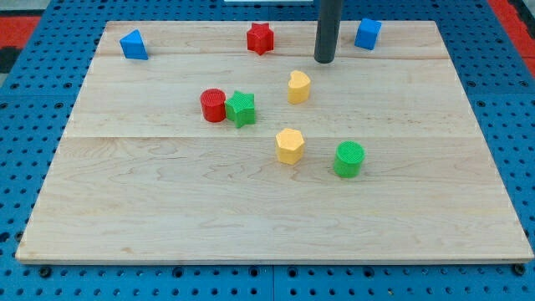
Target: Push the green star to the bottom right of the red circle
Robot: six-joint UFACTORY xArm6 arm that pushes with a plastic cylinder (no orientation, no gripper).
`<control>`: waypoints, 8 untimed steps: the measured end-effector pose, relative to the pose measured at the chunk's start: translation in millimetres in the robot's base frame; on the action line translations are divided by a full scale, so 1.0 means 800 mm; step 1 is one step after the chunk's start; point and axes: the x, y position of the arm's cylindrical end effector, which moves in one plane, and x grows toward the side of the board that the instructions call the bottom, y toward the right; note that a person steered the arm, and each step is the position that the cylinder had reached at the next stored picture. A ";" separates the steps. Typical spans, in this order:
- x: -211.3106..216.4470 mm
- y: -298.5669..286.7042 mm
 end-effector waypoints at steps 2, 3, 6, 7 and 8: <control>-0.010 0.000; -0.011 0.000; 0.045 -0.067; 0.089 -0.113; 0.136 -0.129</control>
